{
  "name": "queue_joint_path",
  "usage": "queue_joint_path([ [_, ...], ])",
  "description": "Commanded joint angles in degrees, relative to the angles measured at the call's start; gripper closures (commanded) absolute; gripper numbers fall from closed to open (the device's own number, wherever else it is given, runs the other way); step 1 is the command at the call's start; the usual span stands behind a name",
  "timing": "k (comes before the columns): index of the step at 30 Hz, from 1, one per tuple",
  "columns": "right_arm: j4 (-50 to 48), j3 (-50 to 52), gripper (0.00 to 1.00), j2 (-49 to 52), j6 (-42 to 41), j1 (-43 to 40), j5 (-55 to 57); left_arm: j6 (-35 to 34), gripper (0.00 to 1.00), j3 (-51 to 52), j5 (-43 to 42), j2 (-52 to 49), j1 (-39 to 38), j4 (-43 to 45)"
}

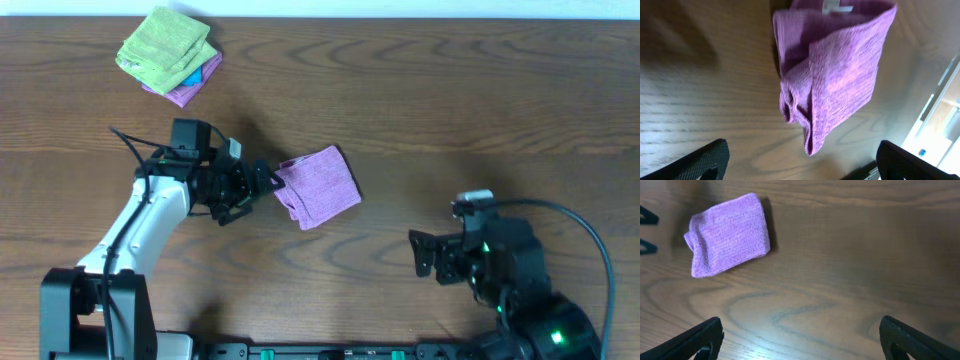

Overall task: Fold the cloth
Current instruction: 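Grasp the folded pink cloth bundle with the left gripper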

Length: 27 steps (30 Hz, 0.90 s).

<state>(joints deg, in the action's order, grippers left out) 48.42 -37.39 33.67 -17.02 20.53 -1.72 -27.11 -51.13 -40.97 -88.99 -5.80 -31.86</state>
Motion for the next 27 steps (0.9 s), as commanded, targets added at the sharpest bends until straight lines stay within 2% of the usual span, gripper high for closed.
queue_joint_path([
  [1,0.46,0.61,0.01,-2.19,-4.24,-0.31,-0.22,-1.57,0.05,1.38,-1.03,0.98,-1.79,1.57],
  [10,0.48,0.61,0.01,-2.19,-4.17,-0.31,-0.20,-10.58,0.05,9.55,-0.66,0.94,-5.16,15.47],
  [15,0.48,0.61,0.01,-2.19,-4.17,-0.31,-0.20,-12.87,0.05,11.47,-0.09,0.92,-6.08,20.85],
  [27,0.50,0.61,0.01,-2.19,-4.17,-0.31,-0.20,-15.34,0.05,11.65,7.56,0.48,-10.45,25.51],
])
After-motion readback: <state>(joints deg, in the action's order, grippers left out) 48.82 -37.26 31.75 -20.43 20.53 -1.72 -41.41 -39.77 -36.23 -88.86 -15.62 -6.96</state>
